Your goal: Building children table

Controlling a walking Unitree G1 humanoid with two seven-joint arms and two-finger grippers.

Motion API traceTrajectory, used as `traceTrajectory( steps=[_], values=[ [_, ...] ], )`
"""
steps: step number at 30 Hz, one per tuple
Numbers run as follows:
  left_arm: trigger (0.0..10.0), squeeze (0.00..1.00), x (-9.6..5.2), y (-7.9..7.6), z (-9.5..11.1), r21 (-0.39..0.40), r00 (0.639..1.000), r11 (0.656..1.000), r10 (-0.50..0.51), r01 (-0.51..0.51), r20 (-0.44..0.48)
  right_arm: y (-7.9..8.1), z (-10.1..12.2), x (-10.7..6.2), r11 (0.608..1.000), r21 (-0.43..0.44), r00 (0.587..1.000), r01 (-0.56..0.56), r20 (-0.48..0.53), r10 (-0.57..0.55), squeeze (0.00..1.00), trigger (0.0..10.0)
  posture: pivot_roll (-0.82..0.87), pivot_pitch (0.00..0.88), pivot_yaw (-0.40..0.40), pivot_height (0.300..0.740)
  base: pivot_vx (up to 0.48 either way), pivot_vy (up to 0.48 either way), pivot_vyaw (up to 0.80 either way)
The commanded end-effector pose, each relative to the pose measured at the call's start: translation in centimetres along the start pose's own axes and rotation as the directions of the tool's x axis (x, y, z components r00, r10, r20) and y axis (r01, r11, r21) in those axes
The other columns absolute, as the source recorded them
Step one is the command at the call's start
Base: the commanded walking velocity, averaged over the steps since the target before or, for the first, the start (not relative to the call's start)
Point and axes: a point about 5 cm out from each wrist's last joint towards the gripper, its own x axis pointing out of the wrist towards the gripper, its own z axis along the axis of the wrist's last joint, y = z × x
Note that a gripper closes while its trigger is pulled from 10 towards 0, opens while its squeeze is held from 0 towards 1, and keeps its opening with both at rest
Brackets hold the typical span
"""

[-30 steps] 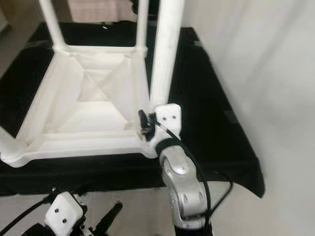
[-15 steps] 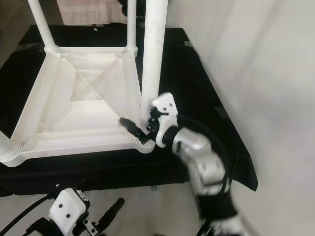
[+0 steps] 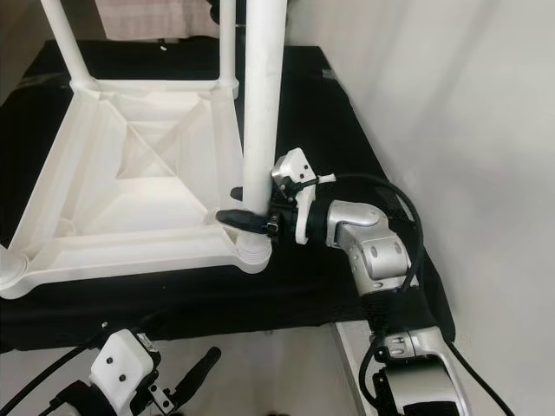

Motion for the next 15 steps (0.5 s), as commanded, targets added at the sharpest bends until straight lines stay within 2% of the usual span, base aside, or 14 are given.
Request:
traceTrajectory(
  steps=[1, 5, 8, 9, 10, 12, 13, 14, 15],
  values=[
    [10.0, 0.0, 0.0, -0.4, -0.3, -0.014, 1.0, 1.0, -0.005, 0.005, -0.005, -0.1, -0.1, 0.0, 0.999, 0.035, 1.0, -0.019, 0.015, 0.018, 0.0, 0.0, 0.05, 0.179, -0.084, 0.74, 0.0, 0.0, 0.0],
    [10.0, 0.0, 0.2, -0.5, -0.3, -0.017, 1.0, 1.0, -0.006, 0.006, 0.0, 0.2, -0.5, -0.6, 0.999, 0.043, 1.0, -0.001, 0.024, 0.0, 0.0, 0.0, 0.03, 0.172, -0.089, 0.74, 0.0, 0.0, 0.0],
    [10.0, 0.0, 0.3, -0.4, -0.4, -0.018, 1.0, 1.0, -0.005, 0.005, 0.003, 0.0, -0.9, -1.1, 0.995, 0.055, 0.996, 0.086, 0.026, -0.087, 0.0, 0.0, 0.01, 0.172, -0.092, 0.74, 0.0, 0.0, 0.0],
    [10.0, 0.0, 0.2, -0.4, -0.4, -0.018, 1.0, 1.0, -0.004, 0.004, 0.003, 0.2, -1.2, -1.1, 0.982, 0.072, 0.983, 0.178, 0.027, -0.18, 0.0, 0.0, 0.01, 0.174, -0.093, 0.74, 0.0, 0.0, 0.0],
    [10.0, 0.0, 0.2, -0.3, -0.5, -0.016, 1.0, 1.0, -0.002, 0.002, 0.003, 0.2, -2.1, -0.8, 0.908, 0.06, 0.91, 0.414, -0.002, -0.415, 0.0, 0.0, 0.01, 0.177, -0.095, 0.74, 0.0, 0.0, 0.0],
    [10.0, 0.0, 0.2, -0.3, -0.5, -0.016, 1.0, 1.0, -0.002, 0.002, 0.003, 0.2, -2.1, -0.8, 0.908, 0.06, 0.91, 0.414, -0.002, -0.415, 0.0, 0.0, 0.01, 0.177, -0.095, 0.74, 0.0, 0.0, 0.0],
    [10.0, 0.0, 0.2, -0.2, -0.5, -0.015, 1.0, 1.0, 0.001, 0.0, 0.002, 0.2, -3.1, -1.5, 0.728, 0.029, 0.729, 0.685, -0.052, -0.683, 0.0, 0.0, 0.0, 0.177, -0.094, 0.74, 0.0, 0.0, 0.0],
    [10.0, 0.0, 0.2, -0.1, -0.5, -0.014, 1.0, 1.0, 0.002, -0.002, 0.003, 2.1, -4.7, -1.6, 0.61, 0.045, 0.611, 0.791, -0.101, -0.785, 0.0, 0.0, -0.01, 0.176, -0.087, 0.74, 0.0, 0.0, 0.0],
    [10.0, 0.0, 0.2, -0.1, -0.5, -0.014, 1.0, 1.0, 0.002, -0.002, 0.003, 2.1, -4.7, -1.6, 0.61, 0.045, 0.611, 0.791, -0.101, -0.785, 0.0, 0.0, -0.01, 0.176, -0.087, 0.74, 0.0, 0.0, 0.0]
  ],
)
